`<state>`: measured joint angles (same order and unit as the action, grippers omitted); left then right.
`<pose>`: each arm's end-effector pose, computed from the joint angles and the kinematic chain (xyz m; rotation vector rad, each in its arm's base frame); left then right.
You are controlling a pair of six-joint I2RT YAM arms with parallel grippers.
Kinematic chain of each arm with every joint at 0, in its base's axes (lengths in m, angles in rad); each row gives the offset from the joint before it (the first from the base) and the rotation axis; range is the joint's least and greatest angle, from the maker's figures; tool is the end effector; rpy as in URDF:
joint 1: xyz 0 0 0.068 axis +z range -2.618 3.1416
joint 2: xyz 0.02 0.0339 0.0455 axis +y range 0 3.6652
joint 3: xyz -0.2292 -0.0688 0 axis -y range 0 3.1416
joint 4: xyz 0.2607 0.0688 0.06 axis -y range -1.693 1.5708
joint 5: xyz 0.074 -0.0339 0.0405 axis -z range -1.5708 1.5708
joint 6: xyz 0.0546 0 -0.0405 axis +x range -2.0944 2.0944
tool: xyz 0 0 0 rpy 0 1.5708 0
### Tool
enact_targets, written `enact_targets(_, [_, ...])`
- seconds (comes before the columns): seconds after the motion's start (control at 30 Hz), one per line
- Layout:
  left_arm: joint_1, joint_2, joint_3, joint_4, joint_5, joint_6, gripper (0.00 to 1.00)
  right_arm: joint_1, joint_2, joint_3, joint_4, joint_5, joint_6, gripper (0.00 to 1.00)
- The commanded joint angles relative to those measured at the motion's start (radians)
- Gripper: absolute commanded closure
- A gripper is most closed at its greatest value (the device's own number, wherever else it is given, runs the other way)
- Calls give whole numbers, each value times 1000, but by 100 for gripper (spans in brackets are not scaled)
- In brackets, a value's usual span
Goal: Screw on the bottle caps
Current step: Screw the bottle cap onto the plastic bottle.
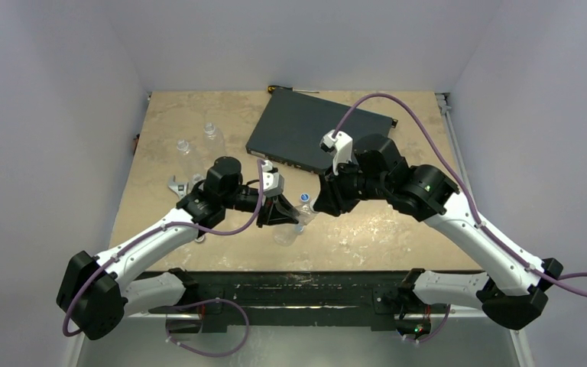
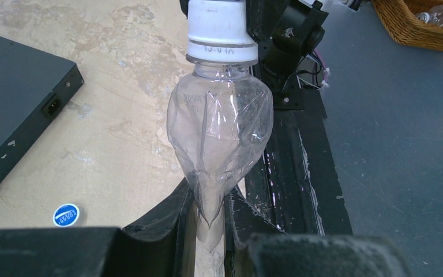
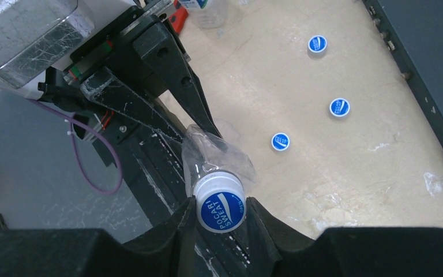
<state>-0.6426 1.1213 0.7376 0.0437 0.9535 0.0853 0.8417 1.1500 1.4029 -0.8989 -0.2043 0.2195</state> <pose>0.2008 -0.2059 0.2428 1.2855 1.4834 -1.2741 0.1686 0.2054 0.3693 -0.8234 2.1735 0.7907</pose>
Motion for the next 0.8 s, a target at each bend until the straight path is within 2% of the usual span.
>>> enact_targets(0.0, [5,-20,2,48,6,-19,100,-1,-13,2,45,-34,11,70])
enact_targets(0.1, [6,-17,2,50,-41,-19,100,-1,4,11,42,-32,57,87])
enact_targets(0.17, [5,-25,-1,74,-124,-28,100,-1,34,24,42,-36,113,98])
enact_targets(0.2, [6,-32,-4,89,-168,-32,100,-1,48,31,40,-37,149,100])
enact_targets(0.47, [-30,-84,-34,267,-512,-17,100,-1,137,63,11,25,389,100])
enact_targets(0.63, [-200,-63,-21,327,-811,102,100,-1,177,25,71,39,501,100])
enact_targets(0.77, [-271,-38,-24,415,-948,144,100,-1,203,5,130,43,571,100])
